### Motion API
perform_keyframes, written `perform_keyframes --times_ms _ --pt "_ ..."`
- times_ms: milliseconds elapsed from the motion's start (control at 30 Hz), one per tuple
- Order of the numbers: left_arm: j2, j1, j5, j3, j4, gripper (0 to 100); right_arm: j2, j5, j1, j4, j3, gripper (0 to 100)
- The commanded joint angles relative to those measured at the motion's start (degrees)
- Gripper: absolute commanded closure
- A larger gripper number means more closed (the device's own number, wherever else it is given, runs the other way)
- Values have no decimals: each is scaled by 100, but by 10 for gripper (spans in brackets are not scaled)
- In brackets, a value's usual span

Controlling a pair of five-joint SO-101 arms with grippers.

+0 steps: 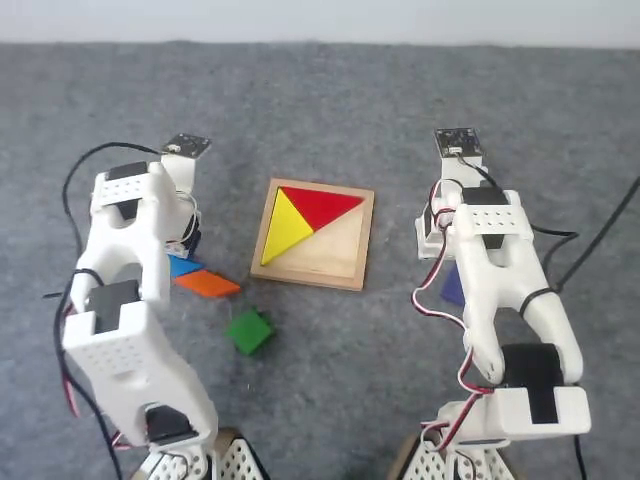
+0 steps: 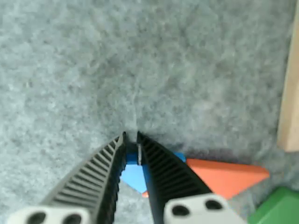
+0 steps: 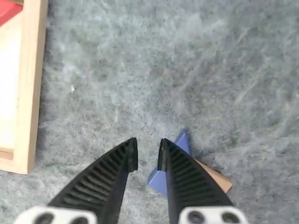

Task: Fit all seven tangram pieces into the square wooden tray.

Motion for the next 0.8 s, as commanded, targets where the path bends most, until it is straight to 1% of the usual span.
perform_keyframes --times_ms 0,100,200,333,467,533,600,667,767 --pt "-440 -97 -149 -31 114 957 -418 70 -31 -31 -18 915" --pt "-782 -237 -176 66 149 956 -418 70 -22 -31 -18 915" --pt "-1292 -404 -536 303 299 956 -418 70 -22 -31 -26 915" --pt "-1881 -536 -765 945 308 956 -418 70 -22 -31 -35 915" --pt "-2312 -510 -1037 1464 308 956 -426 70 -13 -22 -35 915" --pt "-2549 -510 -1064 1464 334 956 -426 70 -13 -22 -26 915" --pt "-2813 -527 -1257 1341 343 955 -426 70 -22 -22 -26 915" --pt "-3007 -527 -1785 1200 334 930 -426 70 -40 -22 -18 915" --pt "-2998 -431 -3015 1121 237 845 -418 70 -48 -22 -18 915"
